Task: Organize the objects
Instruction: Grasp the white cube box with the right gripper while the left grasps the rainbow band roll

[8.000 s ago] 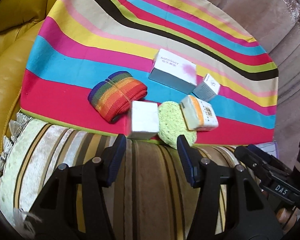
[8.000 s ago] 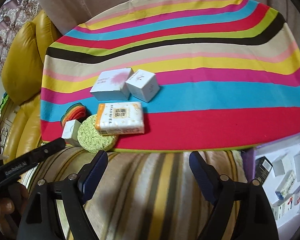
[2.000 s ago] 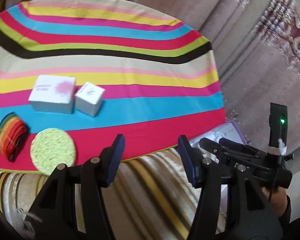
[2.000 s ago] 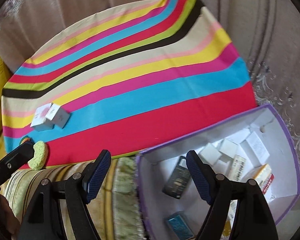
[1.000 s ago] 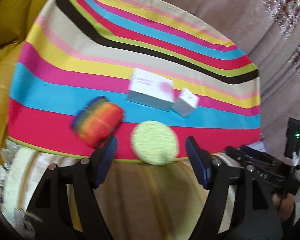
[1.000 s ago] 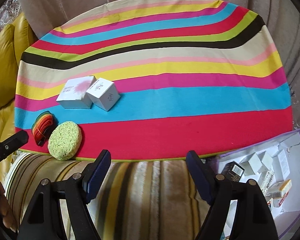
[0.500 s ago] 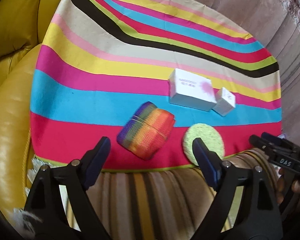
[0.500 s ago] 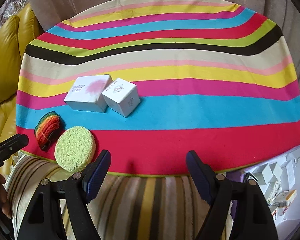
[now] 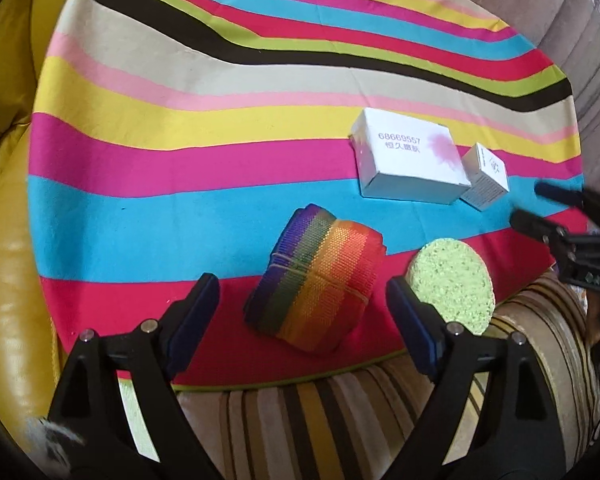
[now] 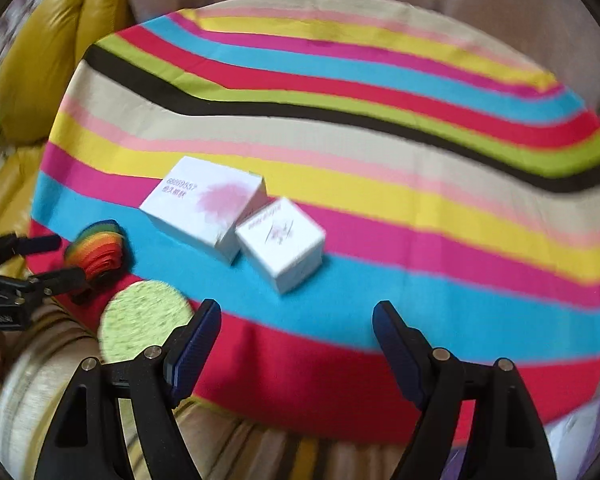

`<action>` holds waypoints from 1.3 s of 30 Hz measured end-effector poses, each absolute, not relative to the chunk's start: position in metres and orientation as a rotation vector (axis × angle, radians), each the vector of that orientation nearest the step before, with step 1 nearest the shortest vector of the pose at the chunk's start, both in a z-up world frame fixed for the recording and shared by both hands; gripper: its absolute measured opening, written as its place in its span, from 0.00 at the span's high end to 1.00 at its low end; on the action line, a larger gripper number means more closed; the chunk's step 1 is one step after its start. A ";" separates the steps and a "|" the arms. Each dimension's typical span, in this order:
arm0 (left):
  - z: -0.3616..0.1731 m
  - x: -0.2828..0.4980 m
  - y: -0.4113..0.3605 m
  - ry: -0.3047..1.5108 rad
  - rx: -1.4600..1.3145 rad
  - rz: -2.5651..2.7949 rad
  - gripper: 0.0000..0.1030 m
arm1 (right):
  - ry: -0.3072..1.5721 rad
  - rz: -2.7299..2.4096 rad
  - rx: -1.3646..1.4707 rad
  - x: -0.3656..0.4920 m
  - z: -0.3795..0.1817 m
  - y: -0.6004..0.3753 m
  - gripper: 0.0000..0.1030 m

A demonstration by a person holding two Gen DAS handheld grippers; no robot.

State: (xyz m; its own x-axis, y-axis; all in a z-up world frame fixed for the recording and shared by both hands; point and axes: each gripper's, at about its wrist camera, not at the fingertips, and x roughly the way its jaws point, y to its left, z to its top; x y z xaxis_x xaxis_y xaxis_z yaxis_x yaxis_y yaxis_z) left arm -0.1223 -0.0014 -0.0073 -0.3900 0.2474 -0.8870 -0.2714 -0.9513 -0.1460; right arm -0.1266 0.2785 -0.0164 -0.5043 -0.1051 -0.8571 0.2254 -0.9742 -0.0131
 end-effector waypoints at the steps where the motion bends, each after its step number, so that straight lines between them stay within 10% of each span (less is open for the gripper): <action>1: -0.009 -0.124 -0.001 0.042 -1.525 2.383 0.16 | 0.233 -2.556 1.438 -0.130 -0.017 0.276 0.23; 15: -0.015 -0.127 0.003 0.070 -1.523 2.327 0.35 | 0.355 -2.361 1.437 -0.174 -0.042 0.271 0.22; 23: -0.012 -0.130 -0.004 -0.013 -1.535 2.367 0.35 | 0.282 -2.343 1.478 -0.180 -0.047 0.271 0.55; 39: 0.000 -0.120 -0.017 -0.250 -1.495 2.498 0.37 | 0.058 -2.484 1.532 -0.156 -0.038 0.286 0.60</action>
State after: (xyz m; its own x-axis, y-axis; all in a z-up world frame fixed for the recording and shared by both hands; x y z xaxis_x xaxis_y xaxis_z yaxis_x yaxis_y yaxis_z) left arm -0.1198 -0.0173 0.0000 -0.4587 0.2729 -0.8457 -0.0997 -0.9615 -0.2562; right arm -0.1557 0.2855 -0.0377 -0.4314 -0.1673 -0.8865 0.2082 -0.9746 0.0826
